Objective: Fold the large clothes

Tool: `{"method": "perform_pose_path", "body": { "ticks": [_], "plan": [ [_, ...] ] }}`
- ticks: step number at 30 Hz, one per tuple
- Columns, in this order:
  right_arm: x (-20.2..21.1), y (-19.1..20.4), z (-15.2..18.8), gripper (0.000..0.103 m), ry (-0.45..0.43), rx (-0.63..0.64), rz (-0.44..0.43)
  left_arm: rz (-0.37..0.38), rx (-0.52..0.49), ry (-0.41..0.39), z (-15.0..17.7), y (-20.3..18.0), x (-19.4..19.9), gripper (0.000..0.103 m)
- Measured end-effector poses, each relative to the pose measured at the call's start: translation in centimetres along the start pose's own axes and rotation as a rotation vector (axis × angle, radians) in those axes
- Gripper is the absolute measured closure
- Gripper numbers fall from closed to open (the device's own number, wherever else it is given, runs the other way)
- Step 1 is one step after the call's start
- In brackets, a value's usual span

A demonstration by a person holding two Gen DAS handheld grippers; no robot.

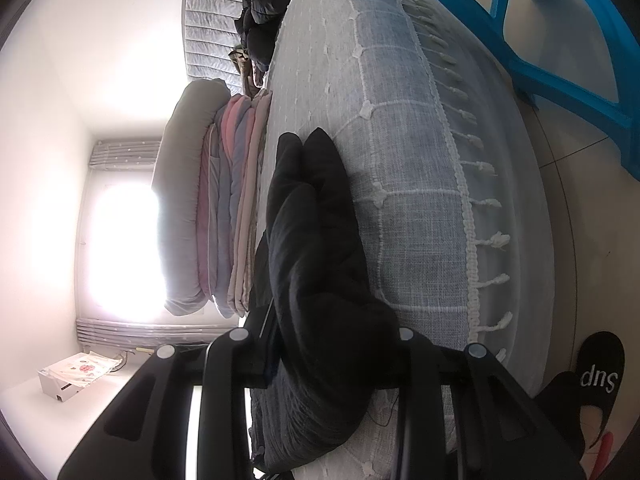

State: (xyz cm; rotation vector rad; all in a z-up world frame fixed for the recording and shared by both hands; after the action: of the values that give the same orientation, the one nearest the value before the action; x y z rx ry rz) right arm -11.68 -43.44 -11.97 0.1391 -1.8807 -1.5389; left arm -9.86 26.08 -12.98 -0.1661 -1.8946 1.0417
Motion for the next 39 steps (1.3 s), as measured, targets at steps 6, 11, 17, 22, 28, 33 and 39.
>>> {"method": "perform_pose_path", "body": {
  "ticks": [6,11,17,22,28,33,39],
  "plan": [
    [0.0,0.1,0.1,0.070,-0.003,0.003,-0.002,0.001,-0.030,-0.018,0.1,-0.4,0.6,0.063],
    [0.2,0.0,0.1,0.072,-0.007,-0.004,-0.024,0.012,-0.054,-0.025,0.0,-0.8,1.1,0.068],
    [1.2,0.6,0.5,0.076,-0.016,0.015,-0.047,0.040,-0.058,-0.010,0.2,-0.9,2.3,0.072],
    [3.7,1.8,1.6,0.076,-0.029,0.061,-0.067,0.070,-0.060,0.008,1.8,-1.2,4.8,0.073],
    [4.4,1.1,1.6,0.071,0.009,0.070,-0.006,-0.014,-0.052,0.070,2.1,-0.3,4.5,0.064],
    [3.7,-1.0,1.5,0.050,0.017,-0.008,0.043,-0.028,-0.035,0.061,2.2,0.3,3.5,0.052],
    [3.5,-1.4,1.4,0.044,0.017,-0.025,0.046,0.002,-0.003,0.050,2.6,0.8,2.8,0.049]
  ]
}}
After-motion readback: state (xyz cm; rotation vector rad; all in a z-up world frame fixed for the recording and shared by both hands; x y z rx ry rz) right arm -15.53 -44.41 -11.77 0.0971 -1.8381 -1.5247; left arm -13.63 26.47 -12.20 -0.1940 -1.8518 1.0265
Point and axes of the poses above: each gripper's, at about its wrist camera, not at the fingertips, and x roughly against the way its jaws point, y to its left, z to its underside, the point moved 2 cm from there along -x, roughly the way its jaws point, and after that the axes turned 3 degrees about x, right-handed, at the moved point
